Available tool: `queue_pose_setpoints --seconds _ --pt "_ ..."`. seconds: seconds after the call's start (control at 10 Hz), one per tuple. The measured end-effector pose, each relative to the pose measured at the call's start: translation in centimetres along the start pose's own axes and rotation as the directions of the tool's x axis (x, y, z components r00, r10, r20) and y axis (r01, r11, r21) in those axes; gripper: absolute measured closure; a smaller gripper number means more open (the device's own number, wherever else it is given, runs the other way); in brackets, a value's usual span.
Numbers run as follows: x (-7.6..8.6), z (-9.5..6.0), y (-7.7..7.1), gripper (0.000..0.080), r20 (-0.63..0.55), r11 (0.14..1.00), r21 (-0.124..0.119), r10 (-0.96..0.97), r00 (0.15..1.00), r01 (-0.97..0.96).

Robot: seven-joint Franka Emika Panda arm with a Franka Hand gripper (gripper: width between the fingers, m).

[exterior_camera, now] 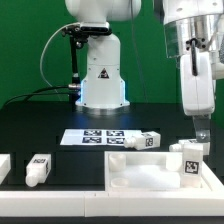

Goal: Assemble one leg

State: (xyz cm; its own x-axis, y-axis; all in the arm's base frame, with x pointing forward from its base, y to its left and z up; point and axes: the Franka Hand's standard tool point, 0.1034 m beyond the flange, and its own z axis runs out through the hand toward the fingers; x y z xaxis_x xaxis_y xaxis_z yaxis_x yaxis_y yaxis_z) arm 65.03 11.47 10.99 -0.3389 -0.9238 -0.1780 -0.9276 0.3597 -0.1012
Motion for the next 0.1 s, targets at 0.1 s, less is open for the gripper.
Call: queue_pose_setpoints --seconds 0.1 --pt "0.00 0.20 0.05 0.0156 -0.002 1.000 -0.002 -0.001 1.000 0.001"
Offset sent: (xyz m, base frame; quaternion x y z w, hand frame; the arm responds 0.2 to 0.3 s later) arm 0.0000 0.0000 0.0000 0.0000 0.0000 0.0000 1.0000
